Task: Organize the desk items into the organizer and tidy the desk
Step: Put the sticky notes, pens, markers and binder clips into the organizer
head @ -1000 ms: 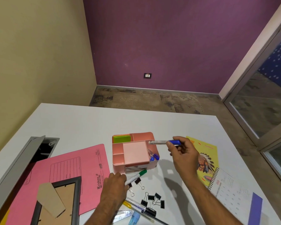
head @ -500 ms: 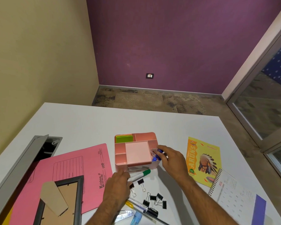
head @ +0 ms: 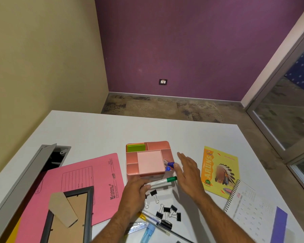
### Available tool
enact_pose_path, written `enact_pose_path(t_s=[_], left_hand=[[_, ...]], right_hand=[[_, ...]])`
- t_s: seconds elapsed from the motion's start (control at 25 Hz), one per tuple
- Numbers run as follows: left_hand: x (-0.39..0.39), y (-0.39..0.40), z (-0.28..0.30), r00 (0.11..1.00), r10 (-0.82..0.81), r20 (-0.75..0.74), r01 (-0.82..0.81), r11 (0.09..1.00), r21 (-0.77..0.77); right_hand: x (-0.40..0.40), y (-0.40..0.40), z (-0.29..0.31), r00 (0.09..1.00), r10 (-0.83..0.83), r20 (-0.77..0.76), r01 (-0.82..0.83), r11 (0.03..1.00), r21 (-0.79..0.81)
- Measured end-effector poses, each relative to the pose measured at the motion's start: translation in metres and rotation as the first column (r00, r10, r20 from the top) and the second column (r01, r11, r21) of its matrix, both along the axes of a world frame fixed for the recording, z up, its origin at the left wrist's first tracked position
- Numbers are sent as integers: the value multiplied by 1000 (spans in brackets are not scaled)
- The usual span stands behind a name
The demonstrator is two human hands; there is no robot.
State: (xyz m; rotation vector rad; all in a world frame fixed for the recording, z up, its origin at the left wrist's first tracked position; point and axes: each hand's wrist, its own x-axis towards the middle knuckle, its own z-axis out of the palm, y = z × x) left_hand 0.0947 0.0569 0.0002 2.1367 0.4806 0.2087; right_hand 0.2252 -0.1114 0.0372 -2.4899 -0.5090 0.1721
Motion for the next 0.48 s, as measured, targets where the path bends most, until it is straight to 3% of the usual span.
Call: enact_pose_path(t_s=[0.08, 0.16, 0.32, 0.44, 0.48], left_hand=[[0, -4, 3, 999, 21, 40, -17, 996, -93], [-1, -8, 6, 997, 23, 68, -14, 991, -132], [-3, -14, 12, 994, 22, 107, -3, 984, -180], [-8, -13, 10, 998, 16, 57, 3, 948, -318], [-10, -11, 6, 1000, -10, 6, 11, 956, -293]], right_hand=[[-12, -4, 2, 982, -189, -10, 184, 942, 280], [-24, -6, 4, 953, -251, -170, 302, 830, 469], [-44, -9, 2, 910, -85, -405, 346, 692, 633], [-45, -13, 14, 916, -100, -387, 354, 655, 667], [-42, -16, 20, 931, -136, -338, 342, 649, 680]])
